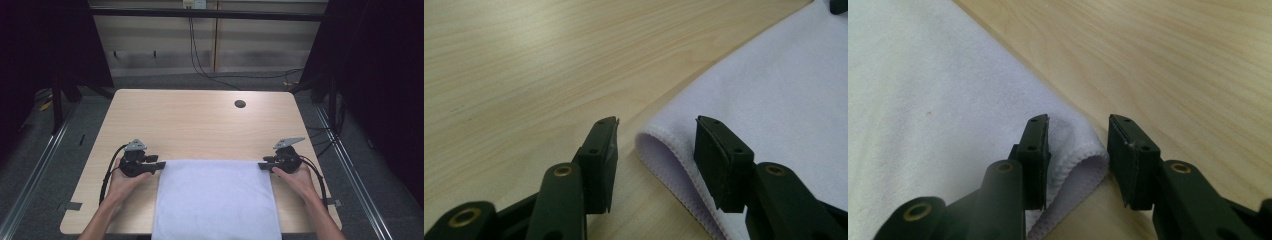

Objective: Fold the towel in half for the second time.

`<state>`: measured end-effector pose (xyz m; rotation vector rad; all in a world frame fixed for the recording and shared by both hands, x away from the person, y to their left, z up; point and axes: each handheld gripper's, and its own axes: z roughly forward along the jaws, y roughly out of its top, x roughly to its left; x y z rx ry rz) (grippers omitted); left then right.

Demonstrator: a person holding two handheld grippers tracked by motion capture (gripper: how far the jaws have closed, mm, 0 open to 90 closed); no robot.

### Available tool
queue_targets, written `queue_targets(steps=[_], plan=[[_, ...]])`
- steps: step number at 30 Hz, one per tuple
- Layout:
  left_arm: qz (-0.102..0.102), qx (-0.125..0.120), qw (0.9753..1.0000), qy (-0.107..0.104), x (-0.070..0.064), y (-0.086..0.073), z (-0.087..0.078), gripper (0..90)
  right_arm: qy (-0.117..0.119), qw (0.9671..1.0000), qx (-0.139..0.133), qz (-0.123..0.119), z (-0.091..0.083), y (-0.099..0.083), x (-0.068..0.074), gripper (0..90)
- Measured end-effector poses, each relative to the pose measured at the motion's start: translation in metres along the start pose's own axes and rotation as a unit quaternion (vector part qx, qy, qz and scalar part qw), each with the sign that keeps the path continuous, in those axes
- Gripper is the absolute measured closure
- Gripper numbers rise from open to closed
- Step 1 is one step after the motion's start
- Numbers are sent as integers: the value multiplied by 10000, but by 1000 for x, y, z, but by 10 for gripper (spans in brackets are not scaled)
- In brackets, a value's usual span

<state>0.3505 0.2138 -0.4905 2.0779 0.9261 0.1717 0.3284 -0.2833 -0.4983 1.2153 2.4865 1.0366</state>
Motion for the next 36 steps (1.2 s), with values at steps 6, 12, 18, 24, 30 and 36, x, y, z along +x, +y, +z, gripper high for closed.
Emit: queue_targets(steps=[6, 12, 18, 24, 30, 36], plan=[[25, 10, 10000, 18, 5, 1, 6, 475, 171, 9998, 44, 108, -1, 0, -2, 761], [41, 118, 9998, -135, 6, 6, 17, 453, 313, 9993, 84, 170, 0, 1, -2, 846], [221, 287, 9993, -48, 0, 8, 27, 525, 317, 9993, 73, 196, 0, 0, -1, 848], [560, 379, 9977, -103, -5, 7, 26, 579, 307, 9993, 68, 179, 0, 0, -1, 847], [569, 373, 9972, -306, -4, 4, 24, 787, 270, 9995, 84, 173, 0, 0, 1, 856], [348, 336, 9978, -450, 0, 2, 18, 840, 378, 9988, 48, 307, -1, -1, 2, 862]])
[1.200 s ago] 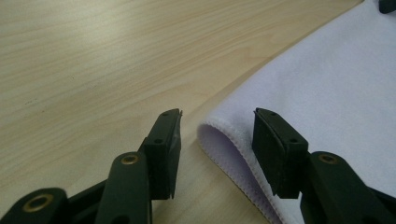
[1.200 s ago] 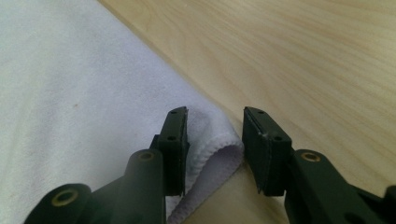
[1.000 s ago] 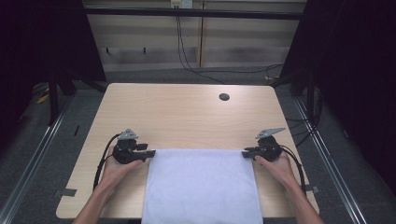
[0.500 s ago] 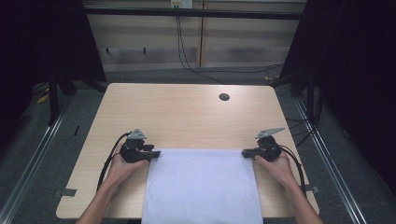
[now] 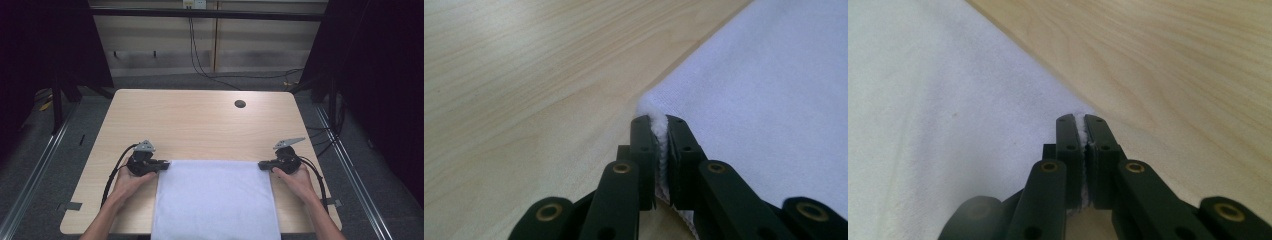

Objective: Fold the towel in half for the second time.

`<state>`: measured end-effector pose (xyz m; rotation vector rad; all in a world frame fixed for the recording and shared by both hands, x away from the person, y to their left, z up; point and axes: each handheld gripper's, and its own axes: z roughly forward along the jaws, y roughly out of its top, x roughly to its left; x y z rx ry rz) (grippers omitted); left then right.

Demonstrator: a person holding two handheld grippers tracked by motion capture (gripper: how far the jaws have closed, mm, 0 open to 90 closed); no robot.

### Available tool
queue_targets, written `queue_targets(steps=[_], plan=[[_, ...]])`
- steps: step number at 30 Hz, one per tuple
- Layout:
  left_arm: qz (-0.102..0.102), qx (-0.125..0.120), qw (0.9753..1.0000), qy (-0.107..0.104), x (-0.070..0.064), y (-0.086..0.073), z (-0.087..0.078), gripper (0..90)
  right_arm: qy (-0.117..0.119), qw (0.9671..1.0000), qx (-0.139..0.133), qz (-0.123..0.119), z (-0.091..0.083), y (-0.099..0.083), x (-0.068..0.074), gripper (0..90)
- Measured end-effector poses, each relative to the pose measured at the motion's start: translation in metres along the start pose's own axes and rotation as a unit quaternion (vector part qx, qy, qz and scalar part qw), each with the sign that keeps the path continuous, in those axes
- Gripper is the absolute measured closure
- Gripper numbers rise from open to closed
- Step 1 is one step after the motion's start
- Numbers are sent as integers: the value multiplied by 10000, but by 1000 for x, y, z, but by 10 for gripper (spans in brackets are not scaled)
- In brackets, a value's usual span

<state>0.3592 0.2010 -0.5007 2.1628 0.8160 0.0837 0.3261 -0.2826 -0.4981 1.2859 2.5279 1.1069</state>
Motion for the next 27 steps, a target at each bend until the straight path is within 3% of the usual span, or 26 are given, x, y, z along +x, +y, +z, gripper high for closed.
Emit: queue_targets(steps=[4, 6, 8, 12, 16, 23, 27], plan=[[-46, -248, 9997, 69, 2, 7, -9, 842, 72, 9997, -214, 53, -6, 5, 0, 863], [-215, -421, 9989, 22, 7, 11, -13, 842, 72, 9992, -388, 52, -11, 13, -1, 863], [-180, -456, 9988, 62, 10, 15, -17, 842, 95, 9985, -542, 53, -14, 20, -2, 864], [-309, -728, 9969, -19, 16, 21, -27, 845, 165, 9964, -830, 6, -23, 36, -3, 865], [-289, -754, 9967, -25, 19, 31, -31, 845, 181, 9960, -871, -21, -25, 50, -6, 865], [-385, -1099, 9931, 99, 30, 56, -46, 847, 64, 9941, -1079, 39, -36, 73, -13, 866], [-324, -1258, 9913, 215, 37, 75, -51, 848, -20, 9933, -1154, 2, -41, 88, -18, 866]])
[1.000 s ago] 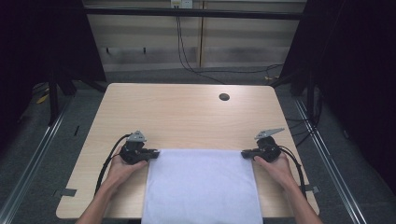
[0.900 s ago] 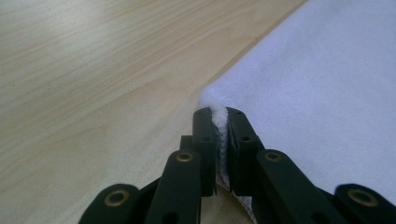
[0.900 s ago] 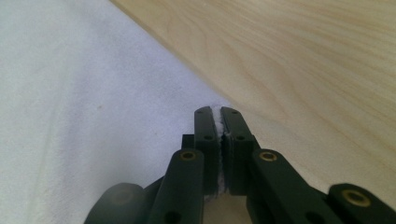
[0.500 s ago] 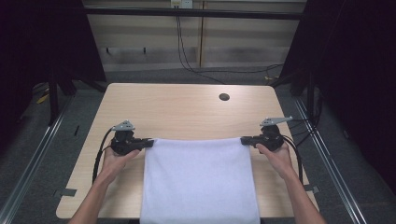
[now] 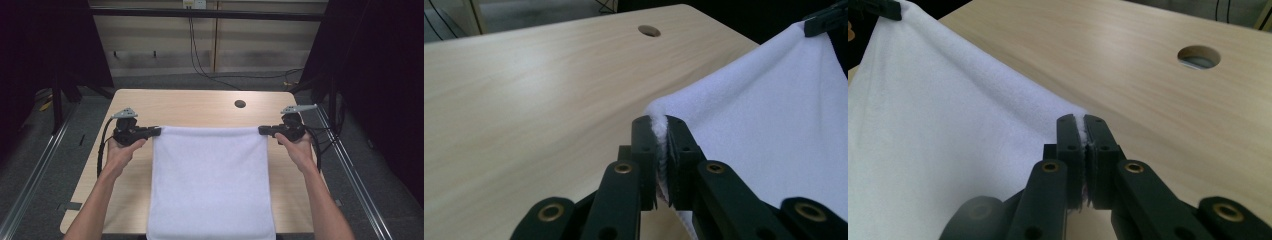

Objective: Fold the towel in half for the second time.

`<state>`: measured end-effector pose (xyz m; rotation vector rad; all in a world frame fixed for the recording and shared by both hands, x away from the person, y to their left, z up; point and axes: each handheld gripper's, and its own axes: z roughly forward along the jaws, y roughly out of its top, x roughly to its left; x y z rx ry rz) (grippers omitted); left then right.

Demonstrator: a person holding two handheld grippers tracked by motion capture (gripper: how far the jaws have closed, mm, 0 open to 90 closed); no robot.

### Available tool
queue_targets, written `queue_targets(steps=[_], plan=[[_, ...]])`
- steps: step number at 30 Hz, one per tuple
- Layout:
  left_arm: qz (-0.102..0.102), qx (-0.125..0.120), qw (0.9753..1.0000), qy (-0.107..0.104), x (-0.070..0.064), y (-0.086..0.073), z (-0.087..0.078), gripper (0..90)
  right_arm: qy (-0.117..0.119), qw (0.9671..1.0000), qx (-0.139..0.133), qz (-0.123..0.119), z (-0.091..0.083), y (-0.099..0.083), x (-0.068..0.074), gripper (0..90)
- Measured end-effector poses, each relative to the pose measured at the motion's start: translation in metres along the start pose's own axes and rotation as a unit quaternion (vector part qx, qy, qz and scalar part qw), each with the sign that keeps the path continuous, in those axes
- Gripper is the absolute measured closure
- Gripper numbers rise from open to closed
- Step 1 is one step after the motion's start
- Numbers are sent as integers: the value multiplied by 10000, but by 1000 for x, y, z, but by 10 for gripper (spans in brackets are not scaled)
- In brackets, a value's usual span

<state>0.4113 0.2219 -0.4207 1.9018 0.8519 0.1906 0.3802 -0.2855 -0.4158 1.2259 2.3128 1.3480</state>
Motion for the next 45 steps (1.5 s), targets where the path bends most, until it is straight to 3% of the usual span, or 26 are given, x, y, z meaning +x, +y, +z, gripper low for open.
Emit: queue_targets(steps=[5, 8, 9, 10, 13, 17, 21, 26, 31, 33, 34, 40, 41, 43, 45], plan=[[94, -151, 9997, 135, 4, 23, 0, 848, -163, 9998, -113, -63, -4, 27, -7, 866], [-74, -564, 9984, 78, 4, 35, -3, 848, -252, 9993, -252, -126, -10, 42, -9, 866], [-218, -727, 9971, 4, 3, 36, -4, 849, -278, 9989, -341, -140, -13, 48, -8, 866], [-229, -781, 9967, -7, 1, 35, -4, 849, -285, 9985, -449, -133, -16, 51, -7, 867], [-100, -710, 9974, 57, -4, 29, -5, 849, -190, 9977, -629, -164, -23, 50, -4, 867], [111, -580, 9982, 62, -11, 20, -11, 849, -141, 9980, -575, -238, -27, 35, 1, 867], [303, -492, 9983, -87, -24, 12, -25, 849, -8, 9977, -586, -332, -35, 17, 11, 867], [365, -646, 9968, -301, -44, -1, -44, 851, 161, 9964, -651, -525, -52, -2, 29, 866], [469, -617, 9954, -558, -63, -14, -60, 850, 271, 9946, -703, -716, -72, -16, 50, 866], [499, -495, 9954, -653, -70, -22, -62, 848, 273, 9943, -582, -851, -77, -23, 59, 865], [568, -389, 9960, -566, -73, -27, -63, 847, 282, 9942, -542, -882, -78, -26, 62, 865], [549, 110, 9969, -545, -77, -61, -58, 848, 377, 9956, -129, -849, -74, -61, 75, 864], [587, 130, 9971, -459, -81, -68, -58, 847, 417, 9957, -82, -820, -72, -68, 76, 863], [680, 164, 9961, -544, -91, -77, -59, 847, 494, 9960, 81, -744, -67, -83, 77, 859], [884, 477, 9941, -408, -103, -86, -58, 847, 509, 9958, 353, -677, -63, -98, 80, 850]])
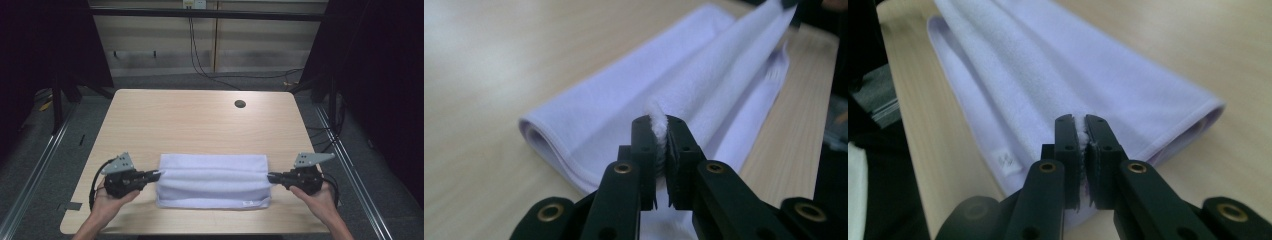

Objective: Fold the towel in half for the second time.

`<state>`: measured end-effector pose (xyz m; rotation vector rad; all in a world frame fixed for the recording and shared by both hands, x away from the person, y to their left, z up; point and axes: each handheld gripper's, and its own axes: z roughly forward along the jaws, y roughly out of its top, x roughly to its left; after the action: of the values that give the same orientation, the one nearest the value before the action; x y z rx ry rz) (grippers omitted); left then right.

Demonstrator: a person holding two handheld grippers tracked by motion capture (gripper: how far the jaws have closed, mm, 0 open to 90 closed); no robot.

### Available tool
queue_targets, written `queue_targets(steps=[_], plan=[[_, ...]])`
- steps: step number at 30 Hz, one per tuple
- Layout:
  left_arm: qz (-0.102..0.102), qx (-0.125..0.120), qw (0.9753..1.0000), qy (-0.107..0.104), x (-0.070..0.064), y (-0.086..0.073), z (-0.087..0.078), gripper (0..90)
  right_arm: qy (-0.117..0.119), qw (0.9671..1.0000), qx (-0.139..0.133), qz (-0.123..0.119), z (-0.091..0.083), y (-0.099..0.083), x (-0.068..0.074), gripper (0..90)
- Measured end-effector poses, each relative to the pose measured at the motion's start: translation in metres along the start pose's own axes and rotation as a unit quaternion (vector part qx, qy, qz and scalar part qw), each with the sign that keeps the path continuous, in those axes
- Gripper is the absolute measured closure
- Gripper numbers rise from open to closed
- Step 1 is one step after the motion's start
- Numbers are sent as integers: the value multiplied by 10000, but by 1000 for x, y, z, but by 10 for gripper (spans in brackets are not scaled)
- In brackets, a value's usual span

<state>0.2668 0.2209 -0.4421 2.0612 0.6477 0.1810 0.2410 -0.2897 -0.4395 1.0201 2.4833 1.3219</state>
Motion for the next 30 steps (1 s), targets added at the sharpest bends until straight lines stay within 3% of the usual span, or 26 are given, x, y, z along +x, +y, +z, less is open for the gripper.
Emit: queue_targets(steps=[4, 6, 9, 11, 16, 17, 19, 21, 23, 24, 25, 26, 28, 30], plan=[[-70, 260, 9994, -220, -7, -18, 4, 840, 87, 9995, 318, 38, 3, -22, 10, 830], [-144, 406, 9983, -404, -8, -26, 5, 814, 243, 9991, 342, 117, 3, -29, 14, 802], [-203, 530, 9971, -502, -14, -34, 2, 795, 272, 9980, 555, 108, 4, -40, 21, 752], [-191, 645, 9964, -513, -16, -39, 2, 777, 323, 9978, 547, 189, 3, -46, 24, 741], [-216, 1015, 9931, -539, -16, -47, 8, 750, 245, 9953, 917, 175, 10, -54, 28, 738], [-303, 1011, 9929, -544, -15, -47, 10, 734, 297, 9948, 955, 187, 12, -54, 27, 733], [-431, 858, 9948, -349, -13, -45, 8, 686, 255, 9943, 1022, 165, 15, -54, 29, 699], [-585, 506, 9961, -417, -9, -41, 1, 668, 175, 9968, 776, 68, 12, -50, 30, 660], [-626, 211, 9973, -310, -5, -36, -6, 631, 41, 9996, 206, 169, 1, -43, 29, 605], [-718, 9, 9973, -154, -1, -36, -10, 605, -67, 9997, 32, 223, -3, -41, 28, 567], [-799, -50, 9968, -81, 2, -36, -12, 554, -304, 9984, -305, 367, -9, -38, 23, 537], [-924, -112, 9956, 47, 7, -36, -14, 514, -373, 9973, -439, 454, -12, -37, 20, 524], [-1097, -165, 9934, 301, 17, -40, -18, 441, -771, 9925, -732, 599, -18, -39, 12, 475], [-1199, -157, 9921, 345, 26, -46, -20, 412, -888, 9884, -976, 758, -23, -42, 7, 461]])
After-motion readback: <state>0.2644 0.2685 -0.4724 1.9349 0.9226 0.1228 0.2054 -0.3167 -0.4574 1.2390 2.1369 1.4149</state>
